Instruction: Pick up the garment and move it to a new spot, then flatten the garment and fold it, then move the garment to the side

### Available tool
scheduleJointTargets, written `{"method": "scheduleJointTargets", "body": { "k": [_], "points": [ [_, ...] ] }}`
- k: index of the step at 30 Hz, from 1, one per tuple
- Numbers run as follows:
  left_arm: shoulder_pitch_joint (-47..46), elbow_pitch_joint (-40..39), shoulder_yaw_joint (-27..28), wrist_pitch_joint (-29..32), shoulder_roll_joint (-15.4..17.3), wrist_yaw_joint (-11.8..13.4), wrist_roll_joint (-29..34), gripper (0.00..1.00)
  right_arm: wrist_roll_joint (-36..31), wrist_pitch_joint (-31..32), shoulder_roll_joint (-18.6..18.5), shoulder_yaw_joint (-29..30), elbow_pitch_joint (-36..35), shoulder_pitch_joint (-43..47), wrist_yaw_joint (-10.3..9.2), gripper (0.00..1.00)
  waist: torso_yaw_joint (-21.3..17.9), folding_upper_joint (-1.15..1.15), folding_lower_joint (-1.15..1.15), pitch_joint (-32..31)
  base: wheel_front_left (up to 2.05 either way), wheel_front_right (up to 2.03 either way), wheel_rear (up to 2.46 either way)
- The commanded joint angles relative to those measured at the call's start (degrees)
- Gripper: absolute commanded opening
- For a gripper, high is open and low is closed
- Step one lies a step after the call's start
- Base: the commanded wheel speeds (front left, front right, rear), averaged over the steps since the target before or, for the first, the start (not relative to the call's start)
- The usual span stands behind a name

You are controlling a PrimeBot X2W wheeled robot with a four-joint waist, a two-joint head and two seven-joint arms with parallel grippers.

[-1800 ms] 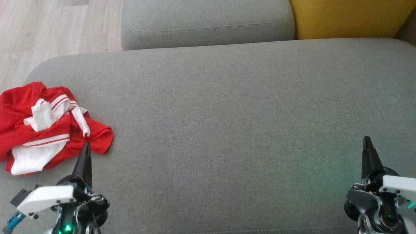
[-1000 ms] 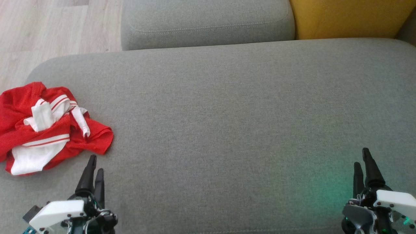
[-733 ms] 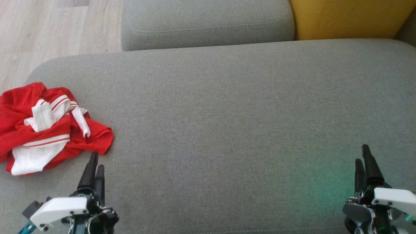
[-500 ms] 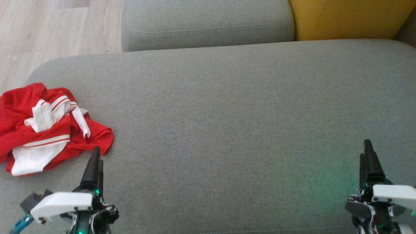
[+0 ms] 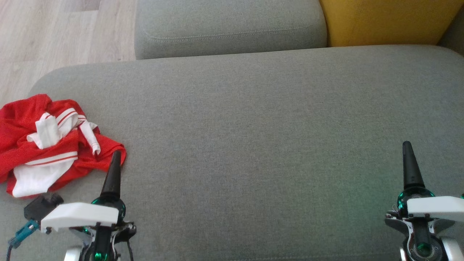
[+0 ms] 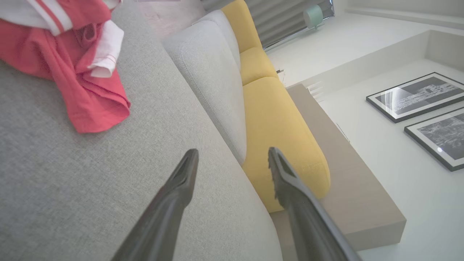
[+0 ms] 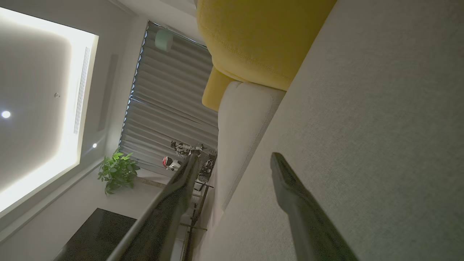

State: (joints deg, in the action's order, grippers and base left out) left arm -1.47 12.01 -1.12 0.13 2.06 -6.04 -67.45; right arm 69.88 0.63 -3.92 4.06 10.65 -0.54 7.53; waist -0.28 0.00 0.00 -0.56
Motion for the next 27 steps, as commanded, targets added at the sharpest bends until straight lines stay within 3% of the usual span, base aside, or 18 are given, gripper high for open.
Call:
{"method": "scheduleJointTargets", "body": {
  "k": [1,27],
  "points": [
    [-3.0,-2.6,0.4,-0.8,1.1,0.2,2.0,1.00,-1.7,-0.7,-1.1,-0.6,-2.7,-2.1,-0.01,1.00,0.0,0.00,0.00,0.0,0.00,0.00,0.00],
    [-2.7,-6.3,-4.6,-5.2,3.3,3.4,25.4,1.00,-24.7,-4.2,-2.3,-4.6,-6.1,-0.8,-0.02,1.00,-0.1,0.00,0.00,-0.5,0.00,0.00,0.00]
  ]
}}
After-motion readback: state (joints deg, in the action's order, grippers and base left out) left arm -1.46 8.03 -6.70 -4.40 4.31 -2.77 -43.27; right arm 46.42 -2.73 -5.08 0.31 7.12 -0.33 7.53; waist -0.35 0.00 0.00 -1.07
